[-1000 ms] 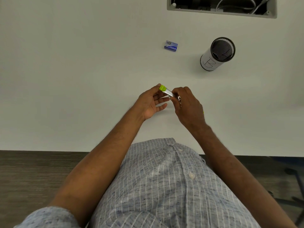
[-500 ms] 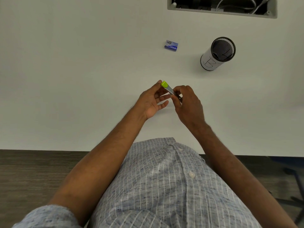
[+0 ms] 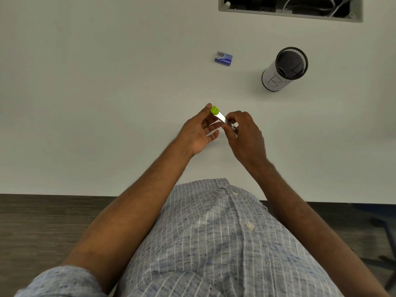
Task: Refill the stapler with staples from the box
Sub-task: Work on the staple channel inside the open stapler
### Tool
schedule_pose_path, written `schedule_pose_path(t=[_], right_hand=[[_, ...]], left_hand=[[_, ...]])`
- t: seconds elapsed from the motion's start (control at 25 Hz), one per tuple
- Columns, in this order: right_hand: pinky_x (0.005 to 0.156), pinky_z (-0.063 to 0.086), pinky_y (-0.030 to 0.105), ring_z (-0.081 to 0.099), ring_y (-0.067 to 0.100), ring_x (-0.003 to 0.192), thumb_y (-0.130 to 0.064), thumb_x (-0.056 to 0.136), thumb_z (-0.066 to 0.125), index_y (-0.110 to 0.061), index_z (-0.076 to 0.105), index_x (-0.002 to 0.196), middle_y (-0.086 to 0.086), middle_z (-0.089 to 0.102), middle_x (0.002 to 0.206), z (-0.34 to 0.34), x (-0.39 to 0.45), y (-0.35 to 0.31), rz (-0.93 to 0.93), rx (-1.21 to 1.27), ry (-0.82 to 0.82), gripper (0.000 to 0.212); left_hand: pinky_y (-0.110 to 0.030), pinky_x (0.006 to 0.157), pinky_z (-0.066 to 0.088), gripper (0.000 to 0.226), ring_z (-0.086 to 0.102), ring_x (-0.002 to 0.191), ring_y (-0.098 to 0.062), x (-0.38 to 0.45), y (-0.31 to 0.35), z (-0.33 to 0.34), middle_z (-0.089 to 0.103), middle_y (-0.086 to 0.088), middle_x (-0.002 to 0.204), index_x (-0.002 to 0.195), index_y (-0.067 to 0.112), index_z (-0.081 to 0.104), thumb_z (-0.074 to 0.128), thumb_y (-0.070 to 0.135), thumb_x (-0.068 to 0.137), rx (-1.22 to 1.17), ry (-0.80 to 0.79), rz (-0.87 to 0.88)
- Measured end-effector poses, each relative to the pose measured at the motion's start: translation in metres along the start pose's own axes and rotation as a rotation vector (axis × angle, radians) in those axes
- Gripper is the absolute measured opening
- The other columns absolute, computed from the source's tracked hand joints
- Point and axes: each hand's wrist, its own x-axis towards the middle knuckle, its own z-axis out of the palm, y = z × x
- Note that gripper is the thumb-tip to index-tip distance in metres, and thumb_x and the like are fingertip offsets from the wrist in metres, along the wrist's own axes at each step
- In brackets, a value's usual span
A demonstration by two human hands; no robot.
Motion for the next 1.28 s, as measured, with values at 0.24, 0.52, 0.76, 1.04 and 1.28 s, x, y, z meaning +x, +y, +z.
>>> schedule_pose_path(t=[0.24,0.52,0.76,1.04,1.28], right_hand=[[0.076,0.059,0.029,0.062,0.012,0.088,-0.027,0.098,0.069,-0.015,0.062,0.113,0.0,0.065,0.11,0.004,0.0,0.004,0.017,0.069,0.008,0.02],[0.075,0.047,0.012,0.06,0.008,0.088,-0.021,0.096,0.071,-0.017,0.059,0.112,-0.003,0.064,0.11,0.012,-0.002,0.005,0.094,0.17,0.043,0.02],[0.078,0.055,0.02,0.063,0.007,0.088,-0.017,0.096,0.071,-0.015,0.06,0.106,-0.005,0.064,0.109,0.008,0.001,0.005,0.103,0.238,0.032,0.015],[0.072,0.05,0.009,0.062,0.003,0.088,-0.026,0.097,0.07,-0.018,0.061,0.11,-0.006,0.065,0.109,0.009,-0.001,0.001,0.105,0.241,0.059,0.017],[0.078,0.059,0.033,0.068,0.016,0.091,-0.021,0.097,0.07,-0.017,0.063,0.113,-0.005,0.065,0.109,0.006,0.003,0.003,0.109,0.319,0.045,0.018]], left_hand=[[-0.04,0.088,0.052,0.031,0.071,0.099,-0.023,-0.001,0.0,0.002,0.078,-0.001,0.091,0.1,0.018,0.073,0.068,0.047,0.092,0.133,0.025,0.086],[-0.039,0.087,0.052,0.025,0.068,0.107,-0.025,-0.004,0.002,0.01,0.076,-0.006,0.107,0.102,0.018,0.074,0.068,0.041,0.094,0.153,0.031,0.155],[-0.042,0.094,0.05,0.027,0.068,0.106,-0.023,-0.008,0.003,0.011,0.076,-0.001,0.102,0.102,0.021,0.074,0.065,0.046,0.094,0.271,-0.014,0.19],[-0.039,0.092,0.052,0.036,0.07,0.102,-0.021,-0.012,0.006,0.014,0.078,0.001,0.097,0.093,0.022,0.074,0.054,0.051,0.099,0.352,0.039,0.245],[-0.041,0.095,0.053,0.048,0.07,0.1,-0.016,-0.011,0.003,0.018,0.077,-0.003,0.102,0.089,0.022,0.075,0.041,0.051,0.104,0.521,0.045,0.249]])
